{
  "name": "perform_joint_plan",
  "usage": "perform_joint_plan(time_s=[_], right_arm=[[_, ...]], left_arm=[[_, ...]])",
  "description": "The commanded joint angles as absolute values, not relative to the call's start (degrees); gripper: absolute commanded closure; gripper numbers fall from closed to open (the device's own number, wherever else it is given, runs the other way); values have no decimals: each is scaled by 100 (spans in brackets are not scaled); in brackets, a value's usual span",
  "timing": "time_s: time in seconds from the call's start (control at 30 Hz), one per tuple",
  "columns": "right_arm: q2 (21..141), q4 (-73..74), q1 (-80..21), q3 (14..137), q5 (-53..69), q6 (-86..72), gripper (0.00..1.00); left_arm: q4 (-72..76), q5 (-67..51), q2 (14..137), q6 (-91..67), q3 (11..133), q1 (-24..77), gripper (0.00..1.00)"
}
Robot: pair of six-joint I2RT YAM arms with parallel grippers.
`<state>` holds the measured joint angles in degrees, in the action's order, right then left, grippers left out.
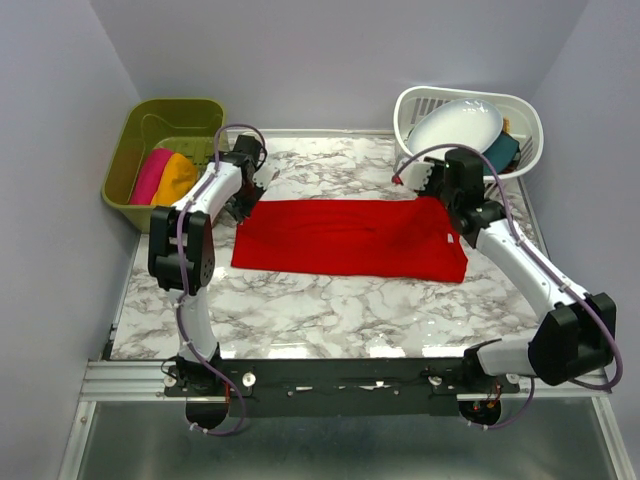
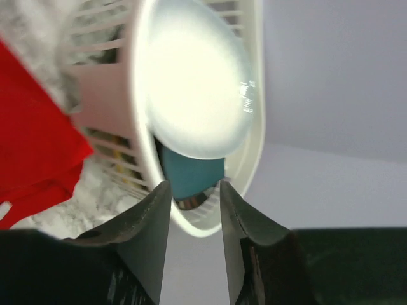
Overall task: Roll the t-shirts
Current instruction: Fold the T-shirt at the center of the board.
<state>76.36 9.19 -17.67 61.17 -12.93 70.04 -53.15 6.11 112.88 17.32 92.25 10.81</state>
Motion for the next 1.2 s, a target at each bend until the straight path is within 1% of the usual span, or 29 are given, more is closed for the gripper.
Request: perform_joint_plan(time_s=[0.0, 0.03, 0.1, 0.13, 0.17, 0.2, 0.23, 0.33, 0.37, 0.4, 0.43, 0.47, 0.53, 0.57, 0.7, 0.97, 1.17], right_arm=[[7085, 1702, -1714, 7163, -1471, 6117, 53], [6910, 2271, -1705, 6946, -1294, 6265, 53], [6376, 2573, -1688, 6488, -1013, 6336, 53], [6233, 3141, -1670, 6312, -602, 6494, 53], [6110, 3381, -1661, 5919, -432, 6521, 55], [5882, 3697, -1661, 5819, -204, 6574, 55], [5802, 4135, -1661, 5688, 242, 6583, 56], [5870, 4892, -1661, 5336, 676, 6697, 58], [5984, 5035, -1652, 5283, 712, 6741, 62], [6090, 5149, -1652, 5221, 729, 6715, 65], [6326, 5272, -1635, 5212, 799, 6680, 67], [6433, 5334, -1591, 5195, 826, 6688, 71], [6661, 5457, -1582, 5238, 852, 6706, 76], [6888, 5467, -1565, 5256, 844, 6723, 80], [7391, 5423, -1486, 5265, 572, 6837, 86], [8129, 5282, -1143, 5317, 413, 7145, 89], [8709, 5098, -871, 5405, 255, 7391, 89]], left_arm=[[-4879, 564, 9900, 1766, 9037, 1028, 74], [-4852, 301, 9783, 1836, 8913, 1028, 74], [-4878, 36, 9651, 2091, 8519, 1028, 75], [-4878, 9, 9598, 2161, 8360, 1037, 75], [-4913, -296, 9615, 2223, 8237, 1028, 76], [-4991, -447, 9633, 2406, 7974, 1037, 80], [-4957, -518, 9659, 2452, 7815, 1037, 81], [-4808, -720, 9720, 2671, 7357, 1037, 88], [-4782, -773, 9747, 2724, 7287, 1037, 90], [-4773, -843, 9773, 2786, 7251, 1037, 95], [-4772, -879, 9843, 2864, 7207, 1037, 99], [-4799, -914, 9879, 2917, 7207, 1037, 100], [-4834, -975, 9984, 2970, 7207, 1037, 100], [-4825, -976, 10028, 3023, 7207, 1037, 100], [-4860, -897, 10309, 3102, 7286, 1037, 100], [-4711, -739, 10766, 3085, 7339, 1037, 100], [-4641, -607, 10951, 3129, 7286, 1037, 100]])
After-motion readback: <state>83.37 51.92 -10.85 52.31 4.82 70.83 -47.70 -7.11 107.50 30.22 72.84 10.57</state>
